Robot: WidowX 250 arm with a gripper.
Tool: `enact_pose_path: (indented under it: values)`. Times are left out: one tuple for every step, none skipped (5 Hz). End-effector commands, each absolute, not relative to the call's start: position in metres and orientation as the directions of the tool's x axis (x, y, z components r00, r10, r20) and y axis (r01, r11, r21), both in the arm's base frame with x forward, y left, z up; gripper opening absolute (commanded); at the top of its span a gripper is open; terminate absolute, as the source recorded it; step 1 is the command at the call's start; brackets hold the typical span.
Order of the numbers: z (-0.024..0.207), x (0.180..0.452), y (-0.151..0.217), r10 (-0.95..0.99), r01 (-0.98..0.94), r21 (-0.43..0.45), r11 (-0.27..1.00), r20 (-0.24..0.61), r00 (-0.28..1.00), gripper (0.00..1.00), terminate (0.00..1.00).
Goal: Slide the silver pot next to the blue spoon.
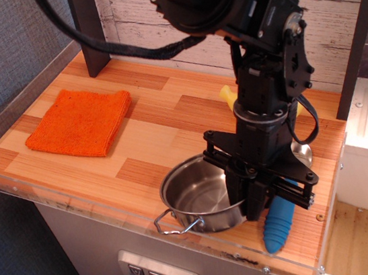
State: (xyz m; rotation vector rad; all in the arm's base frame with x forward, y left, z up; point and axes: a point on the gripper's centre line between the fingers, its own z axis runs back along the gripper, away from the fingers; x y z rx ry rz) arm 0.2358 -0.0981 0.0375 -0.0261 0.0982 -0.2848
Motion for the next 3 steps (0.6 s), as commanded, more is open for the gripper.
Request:
enact_pose_path:
  values:
    - [0.045, 0.233, -0.089, -0.178, 0.169, -0.084, 0.982, -0.105, 0.978, 1.00, 0.00]
    - [0.044, 0.234, -0.073, -0.118, 0.105, -0.104, 0.989, -0.119, 0.986, 1.00, 0.00]
    - [0.073, 0.236, -0.057, -0.071, 0.065, -0.114, 0.991, -0.051, 0.996, 1.00, 0.00]
